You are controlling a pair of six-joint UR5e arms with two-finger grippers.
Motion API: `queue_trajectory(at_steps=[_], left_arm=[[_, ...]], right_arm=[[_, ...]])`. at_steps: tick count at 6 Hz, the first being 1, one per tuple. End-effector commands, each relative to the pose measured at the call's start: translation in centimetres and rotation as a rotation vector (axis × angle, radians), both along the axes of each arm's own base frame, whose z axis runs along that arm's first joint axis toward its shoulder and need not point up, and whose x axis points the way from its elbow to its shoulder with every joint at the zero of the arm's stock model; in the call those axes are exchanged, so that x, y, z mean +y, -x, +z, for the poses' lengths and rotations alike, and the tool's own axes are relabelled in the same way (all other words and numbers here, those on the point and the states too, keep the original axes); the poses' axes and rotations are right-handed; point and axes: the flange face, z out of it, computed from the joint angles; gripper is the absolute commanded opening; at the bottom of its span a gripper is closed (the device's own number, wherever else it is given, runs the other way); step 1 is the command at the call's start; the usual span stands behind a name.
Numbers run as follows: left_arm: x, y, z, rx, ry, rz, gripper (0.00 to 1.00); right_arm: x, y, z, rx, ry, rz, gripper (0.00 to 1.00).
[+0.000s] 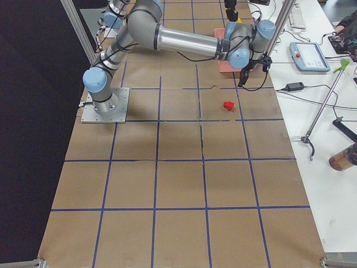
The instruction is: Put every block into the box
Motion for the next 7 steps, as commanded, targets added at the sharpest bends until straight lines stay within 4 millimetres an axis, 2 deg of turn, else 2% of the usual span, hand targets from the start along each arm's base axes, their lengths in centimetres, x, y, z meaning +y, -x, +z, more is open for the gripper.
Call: queue_trajectory(at_steps=[1,2,3,4,5,6,7], left_arm=[[-2.5,6.6,-3.5,0.025,-0.016,0.007,0.32],[-2.1,6.6,-4.4,0.022,-0.033,0.004,0.68],[-1.5,6.7,-4.6,0.023,-0.042,0.000,0.75],[-1.0,6.4,-5.2,0.016,-0.057,-0.007,0.89],[-0.6,4.0,-4.4,-0.051,-0.022,-0.106,0.90],[0.9,-1.0,-2.6,-0.174,-0.001,-0.176,0.91],[3.7,-6.8,-0.9,-0.261,-0.024,-0.249,0.92]], right_arm=[[-0.2,1.1,-6.2,0.003,-0.025,-0.165,0.99],[-0.5,1.3,-9.0,0.015,-0.006,-0.169,0.99],[0.7,1.3,-11.1,0.014,-0.050,-0.162,0.99],[1.7,1.3,-12.8,0.010,-0.087,-0.170,0.96],[1.9,1.5,-13.1,0.011,-0.095,-0.178,0.81],[2.2,2.8,-13.4,0.008,-0.103,-0.183,0.80],[2.3,3.9,-13.6,0.004,-0.107,-0.192,0.80]])
